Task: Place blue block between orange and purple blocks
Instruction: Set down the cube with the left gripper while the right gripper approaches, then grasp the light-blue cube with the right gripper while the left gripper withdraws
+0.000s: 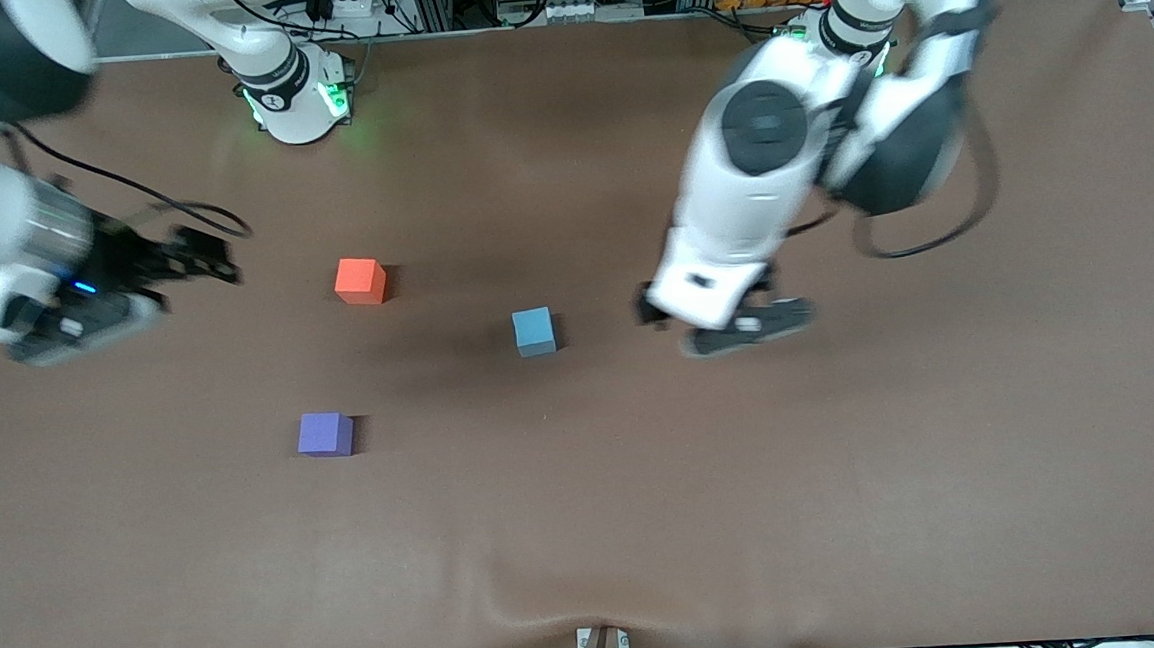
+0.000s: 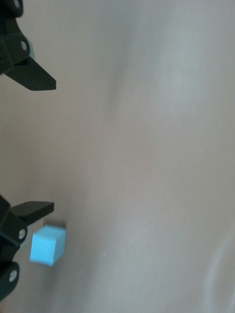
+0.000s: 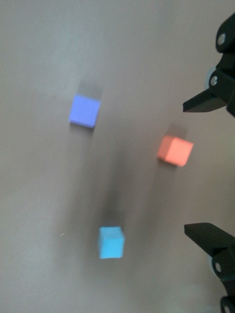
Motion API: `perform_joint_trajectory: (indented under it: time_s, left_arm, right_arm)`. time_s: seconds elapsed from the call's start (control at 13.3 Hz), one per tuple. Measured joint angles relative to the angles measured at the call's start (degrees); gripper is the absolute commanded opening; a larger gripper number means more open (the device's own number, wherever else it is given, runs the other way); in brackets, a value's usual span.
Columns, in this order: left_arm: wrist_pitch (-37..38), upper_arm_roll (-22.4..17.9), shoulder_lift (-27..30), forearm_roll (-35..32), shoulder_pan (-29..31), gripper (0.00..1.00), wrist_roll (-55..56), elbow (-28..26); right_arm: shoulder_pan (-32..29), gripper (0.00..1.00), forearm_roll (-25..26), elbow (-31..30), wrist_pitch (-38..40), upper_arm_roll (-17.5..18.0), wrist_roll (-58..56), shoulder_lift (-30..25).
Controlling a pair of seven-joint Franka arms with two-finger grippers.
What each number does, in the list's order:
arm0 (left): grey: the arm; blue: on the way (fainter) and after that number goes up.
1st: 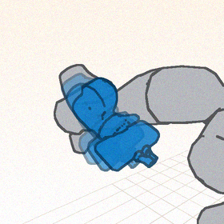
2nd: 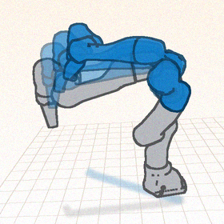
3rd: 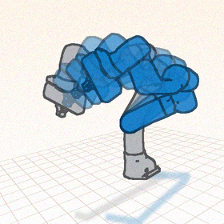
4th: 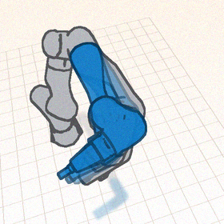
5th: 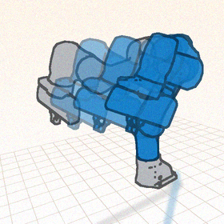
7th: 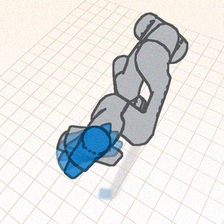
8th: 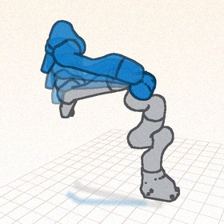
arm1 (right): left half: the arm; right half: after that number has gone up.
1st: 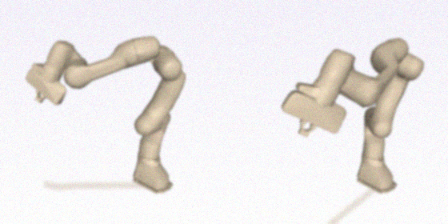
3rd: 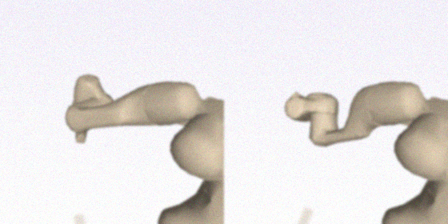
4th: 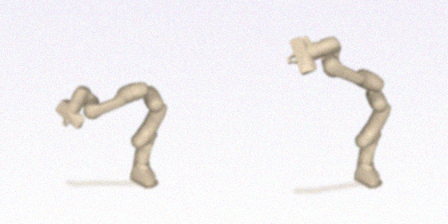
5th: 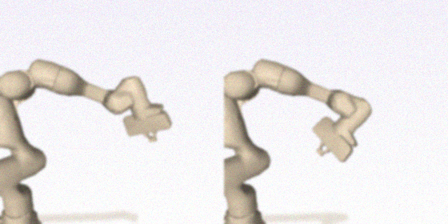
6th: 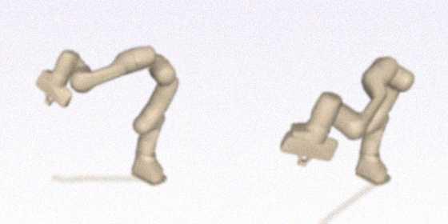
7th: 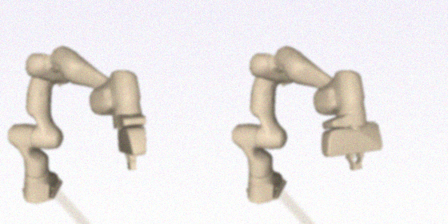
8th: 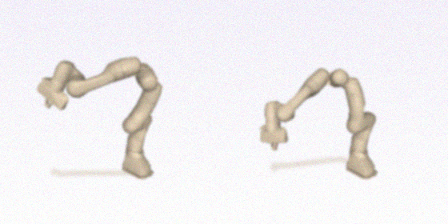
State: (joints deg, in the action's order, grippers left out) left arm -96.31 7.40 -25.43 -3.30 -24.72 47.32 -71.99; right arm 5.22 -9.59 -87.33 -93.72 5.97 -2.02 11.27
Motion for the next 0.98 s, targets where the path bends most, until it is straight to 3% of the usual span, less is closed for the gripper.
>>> perform_joint_trajectory:
  time_s: [0.45,0.68,0.98]
  left_arm:
    - [10.85,0.09,8.18,-0.97,11.3,1.0,-13.62,-2.41]
    - [11.29,0.22,14.94,-0.94,19.0,1.0,-21.89,-8.22]
    - [11.42,0.33,23.26,-0.93,24.42,1.0,-29.43,-16.62]
  right_arm:
    - [17.19,1.0,1.81,-0.15,-18.59,0.07,13.33,14.84]
    - [21.15,1.0,4.59,-0.19,-23.85,-0.04,14.99,20.85]
    - [24.22,1.0,5.05,-0.03,-28.74,-0.17,15.77,27.73]
